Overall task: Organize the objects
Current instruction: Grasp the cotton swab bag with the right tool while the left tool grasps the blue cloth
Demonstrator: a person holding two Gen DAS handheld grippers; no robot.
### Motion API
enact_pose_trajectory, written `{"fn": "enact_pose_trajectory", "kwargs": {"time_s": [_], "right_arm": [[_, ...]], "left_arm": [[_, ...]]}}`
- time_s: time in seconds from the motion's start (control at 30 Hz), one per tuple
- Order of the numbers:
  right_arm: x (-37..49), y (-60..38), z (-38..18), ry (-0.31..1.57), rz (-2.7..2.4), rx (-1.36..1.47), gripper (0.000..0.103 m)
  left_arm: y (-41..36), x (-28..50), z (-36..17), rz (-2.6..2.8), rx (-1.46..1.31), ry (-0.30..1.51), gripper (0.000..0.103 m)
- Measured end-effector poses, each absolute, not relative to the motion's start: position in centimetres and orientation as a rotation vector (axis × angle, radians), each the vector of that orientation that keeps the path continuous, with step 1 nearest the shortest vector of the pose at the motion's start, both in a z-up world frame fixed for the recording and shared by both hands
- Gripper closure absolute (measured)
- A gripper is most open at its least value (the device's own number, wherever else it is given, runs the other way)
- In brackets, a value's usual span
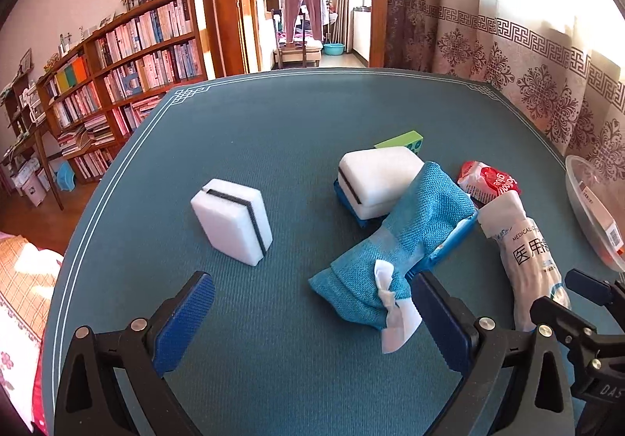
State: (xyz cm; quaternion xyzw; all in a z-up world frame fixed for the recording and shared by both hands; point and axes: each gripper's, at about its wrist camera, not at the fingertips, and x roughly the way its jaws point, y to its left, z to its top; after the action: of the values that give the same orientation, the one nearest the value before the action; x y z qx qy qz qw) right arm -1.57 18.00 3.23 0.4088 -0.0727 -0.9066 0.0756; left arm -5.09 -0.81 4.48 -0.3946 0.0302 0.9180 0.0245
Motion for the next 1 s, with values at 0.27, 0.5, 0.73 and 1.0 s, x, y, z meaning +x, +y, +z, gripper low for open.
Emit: {"fn": "enact_pose_trajectory", "kwargs": {"time_s": [0.27,0.5,0.73,1.0], "right_arm": [[-1.8,17.8,2.7,-0.21,-2.729,1.226,0.017],[-2.1,17.9,2.5,-0.211,-2.739,1.226,0.017],[-2.2,17.6,2.3,-0.198,-2.737,1.232,0.018],[-2.5,17.8,2.1,-0.192,-2.755,1.244,0.022]], "left_arm": [[1.3,-7.0,3.1,2.783,-1.223,0.194,0.0],[1.2,-7.5,2.2,2.709,-1.249,0.166,0.028],[1.3,-6.9,2.3,2.701,-1.24,0.159,0.05],[1.2,-5.6,3.2,2.692,-1.207,0.075,0.05]]}}
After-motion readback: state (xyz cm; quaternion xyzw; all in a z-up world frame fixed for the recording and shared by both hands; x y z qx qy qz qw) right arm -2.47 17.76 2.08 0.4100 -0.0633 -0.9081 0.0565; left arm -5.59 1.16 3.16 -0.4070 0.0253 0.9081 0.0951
